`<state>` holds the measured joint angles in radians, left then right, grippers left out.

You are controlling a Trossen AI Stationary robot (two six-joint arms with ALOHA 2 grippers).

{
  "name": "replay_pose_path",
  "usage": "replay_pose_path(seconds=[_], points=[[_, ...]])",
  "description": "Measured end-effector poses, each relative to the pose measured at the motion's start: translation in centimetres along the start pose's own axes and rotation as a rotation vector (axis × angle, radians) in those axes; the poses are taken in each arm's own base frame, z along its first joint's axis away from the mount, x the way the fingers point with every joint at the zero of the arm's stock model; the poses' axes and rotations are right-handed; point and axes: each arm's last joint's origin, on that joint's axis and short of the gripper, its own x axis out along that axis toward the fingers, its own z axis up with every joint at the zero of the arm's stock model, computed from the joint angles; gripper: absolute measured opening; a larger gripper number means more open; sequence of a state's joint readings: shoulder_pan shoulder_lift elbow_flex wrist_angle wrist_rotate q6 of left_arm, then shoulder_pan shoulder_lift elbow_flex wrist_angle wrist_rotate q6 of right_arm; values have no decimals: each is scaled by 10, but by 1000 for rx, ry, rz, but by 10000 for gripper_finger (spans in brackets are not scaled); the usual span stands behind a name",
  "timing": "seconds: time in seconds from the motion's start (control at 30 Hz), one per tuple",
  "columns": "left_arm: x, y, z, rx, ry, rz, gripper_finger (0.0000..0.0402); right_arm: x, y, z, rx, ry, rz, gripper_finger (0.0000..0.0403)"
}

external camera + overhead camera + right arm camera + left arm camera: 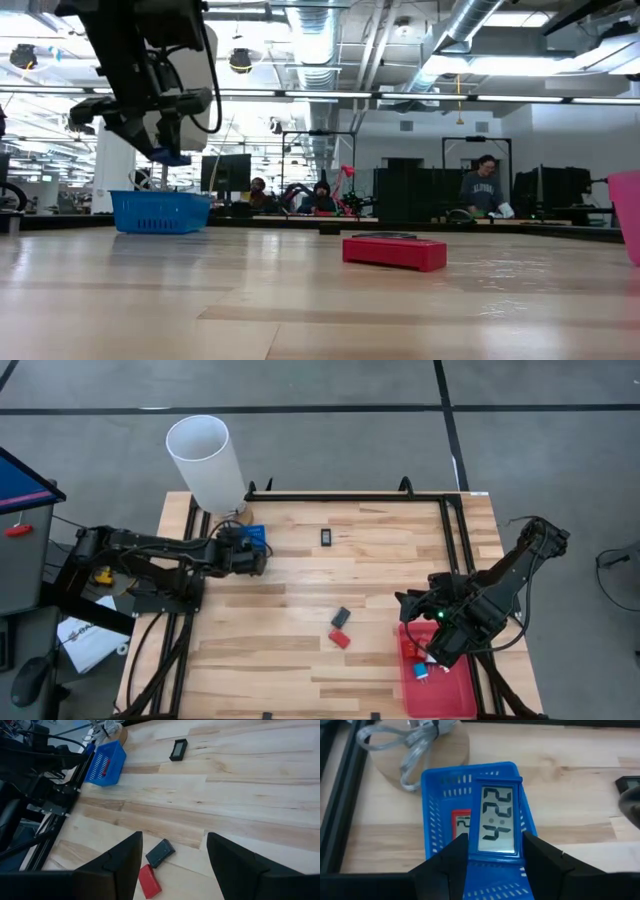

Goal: Pick & Place Office items
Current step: Put the blue digital timer into the blue bin, then put the red digital timer into the blue bin

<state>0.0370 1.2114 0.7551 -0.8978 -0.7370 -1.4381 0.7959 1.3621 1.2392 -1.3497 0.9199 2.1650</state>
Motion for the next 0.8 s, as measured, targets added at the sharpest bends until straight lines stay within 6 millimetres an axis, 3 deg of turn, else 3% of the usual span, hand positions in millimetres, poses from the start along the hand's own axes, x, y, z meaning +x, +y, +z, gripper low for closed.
replay_pose_path(seconds=[0.37,0.8], points=[[0,-1,1,12,-2,-9,159,2,0,1,3,-8,-7,214],[0,-1,2,13,-49,-3,209,3,1,2,6,-11,-10,214]])
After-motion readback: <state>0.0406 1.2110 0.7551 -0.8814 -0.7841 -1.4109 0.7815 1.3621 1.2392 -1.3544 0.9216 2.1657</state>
